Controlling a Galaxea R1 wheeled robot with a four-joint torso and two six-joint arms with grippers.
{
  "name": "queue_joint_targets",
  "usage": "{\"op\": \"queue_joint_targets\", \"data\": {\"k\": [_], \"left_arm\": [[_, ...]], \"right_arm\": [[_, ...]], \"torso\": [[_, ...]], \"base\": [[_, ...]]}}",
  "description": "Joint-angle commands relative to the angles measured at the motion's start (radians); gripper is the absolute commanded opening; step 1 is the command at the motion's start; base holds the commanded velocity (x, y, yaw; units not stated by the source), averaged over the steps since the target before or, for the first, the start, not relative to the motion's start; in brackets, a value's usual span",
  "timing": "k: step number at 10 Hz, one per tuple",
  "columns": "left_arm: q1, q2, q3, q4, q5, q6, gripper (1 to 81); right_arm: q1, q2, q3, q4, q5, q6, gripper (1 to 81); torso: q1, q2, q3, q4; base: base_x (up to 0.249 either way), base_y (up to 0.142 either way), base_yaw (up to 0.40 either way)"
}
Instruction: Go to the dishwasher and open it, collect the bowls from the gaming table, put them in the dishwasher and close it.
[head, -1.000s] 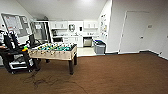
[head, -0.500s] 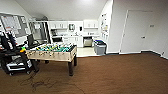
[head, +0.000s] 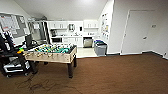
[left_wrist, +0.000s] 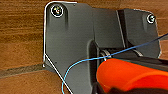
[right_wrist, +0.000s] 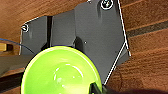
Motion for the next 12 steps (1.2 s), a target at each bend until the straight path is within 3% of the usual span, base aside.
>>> {"op": "queue_joint_targets", "data": {"k": [1, 12], "left_arm": [[-0.054, -0.002, -0.002, 0.004, 0.065, 0.002, 1.0], [-0.051, -0.001, -0.002, 0.006, 0.065, 0.005, 1.0]], "right_arm": [[0.042, -0.016, 0.001, -0.004, -0.050, -0.003, 1.0], [0.042, -0.011, 0.001, -0.004, -0.052, -0.003, 1.0]], "torso": [[0.000, 0.000, 0.000, 0.000], [0.000, 0.000, 0.000, 0.000]], "base": [[0.169, 0.000, 0.000], [0.169, 0.000, 0.000]]}}
